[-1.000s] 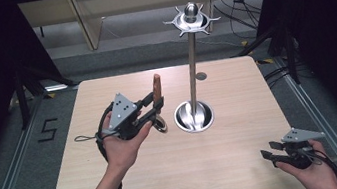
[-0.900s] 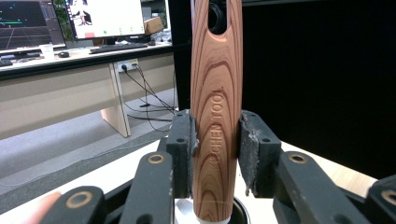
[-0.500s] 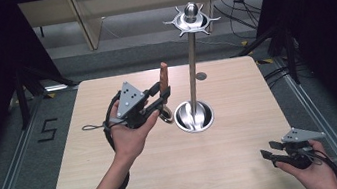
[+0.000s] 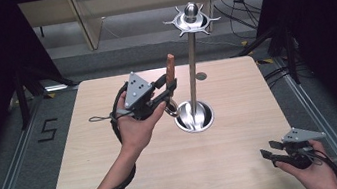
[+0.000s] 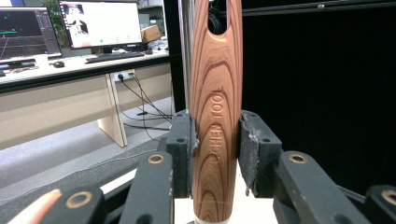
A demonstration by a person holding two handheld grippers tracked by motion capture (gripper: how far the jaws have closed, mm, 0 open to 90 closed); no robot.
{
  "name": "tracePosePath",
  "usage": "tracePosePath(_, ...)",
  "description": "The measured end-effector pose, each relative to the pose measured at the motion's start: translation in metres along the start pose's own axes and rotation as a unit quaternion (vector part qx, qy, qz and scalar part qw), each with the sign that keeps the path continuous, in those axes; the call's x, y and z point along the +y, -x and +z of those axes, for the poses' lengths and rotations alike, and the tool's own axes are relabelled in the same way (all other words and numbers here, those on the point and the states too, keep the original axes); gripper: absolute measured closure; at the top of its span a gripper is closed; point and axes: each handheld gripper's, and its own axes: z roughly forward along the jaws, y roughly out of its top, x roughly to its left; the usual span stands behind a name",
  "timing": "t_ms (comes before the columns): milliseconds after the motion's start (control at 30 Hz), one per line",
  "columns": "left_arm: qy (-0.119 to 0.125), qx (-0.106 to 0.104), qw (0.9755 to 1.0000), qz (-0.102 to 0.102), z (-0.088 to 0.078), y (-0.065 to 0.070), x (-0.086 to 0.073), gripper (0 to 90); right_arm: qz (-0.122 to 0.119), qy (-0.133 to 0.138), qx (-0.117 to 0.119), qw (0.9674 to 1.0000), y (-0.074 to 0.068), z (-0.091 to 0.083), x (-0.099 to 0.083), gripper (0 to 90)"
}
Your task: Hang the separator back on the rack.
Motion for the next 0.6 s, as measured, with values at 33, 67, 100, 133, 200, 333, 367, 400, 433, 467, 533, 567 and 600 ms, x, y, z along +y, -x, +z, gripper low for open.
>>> tracePosePath(33, 0.000, 0.000, 1.0000, -0.001, 0.002, 0.000, 0.001, 67.2, -0.002, 0.001, 0.000, 1.0000, 0.000, 0.000, 0.000, 51.4)
tracePosePath(67, 0.000, 0.000, 1.0000, 0.000, 0.003, 0.000, 0.002, 67.2, 0.003, 0.000, -0.001, 1.0000, -0.001, 0.000, 0.000, 51.4)
tracePosePath(100, 0.000, 0.000, 1.0000, -0.001, 0.004, 0.000, 0.002, 67.2, -0.002, 0.001, -0.002, 1.0000, 0.000, 0.000, 0.000, 51.4)
tracePosePath(133, -0.001, 0.000, 1.0000, 0.000, 0.006, 0.000, 0.004, 67.2, -0.006, 0.001, 0.000, 1.0000, 0.001, 0.000, 0.000, 51.4)
tracePosePath(200, 0.001, -0.001, 1.0000, -0.002, 0.008, 0.000, 0.005, 67.2, -0.006, -0.001, -0.006, 1.0000, 0.001, 0.000, 0.000, 51.3)
tracePosePath(333, 0.002, -0.001, 1.0000, -0.002, 0.011, 0.000, 0.010, 67.2, -0.004, 0.000, 0.000, 1.0000, 0.001, 0.000, 0.000, 51.3)
tracePosePath(367, 0.003, 0.000, 1.0000, -0.005, 0.011, 0.000, 0.011, 67.2, -0.006, 0.002, 0.000, 1.0000, 0.001, 0.000, 0.000, 51.3)
tracePosePath(400, 0.004, 0.001, 1.0000, -0.004, 0.012, -0.001, 0.012, 67.2, -0.006, 0.002, 0.000, 1.0000, 0.001, 0.000, 0.000, 51.3)
tracePosePath(433, 0.004, 0.001, 1.0000, -0.005, 0.012, -0.001, 0.013, 67.2, -0.007, 0.002, 0.000, 1.0000, 0.001, 0.000, 0.000, 51.3)
tracePosePath(467, 0.003, 0.001, 1.0000, -0.005, 0.013, -0.001, 0.014, 67.2, 0.001, 0.000, 0.000, 1.0000, 0.000, 0.000, 0.000, 51.3)
tracePosePath(533, 0.003, 0.001, 1.0000, -0.006, 0.014, -0.001, 0.016, 67.2, -0.002, -0.001, -0.002, 1.0000, 0.000, 0.000, 0.001, 51.3)
tracePosePath(567, 0.003, 0.000, 1.0000, -0.005, 0.015, -0.001, 0.017, 67.2, 0.013, -0.009, 0.001, 0.9999, -0.003, -0.001, 0.001, 51.3)
tracePosePath(600, 0.001, 0.000, 1.0000, -0.003, 0.015, -0.001, 0.017, 67.2, 0.006, -0.006, -0.001, 1.0000, -0.003, -0.001, 0.001, 51.3)
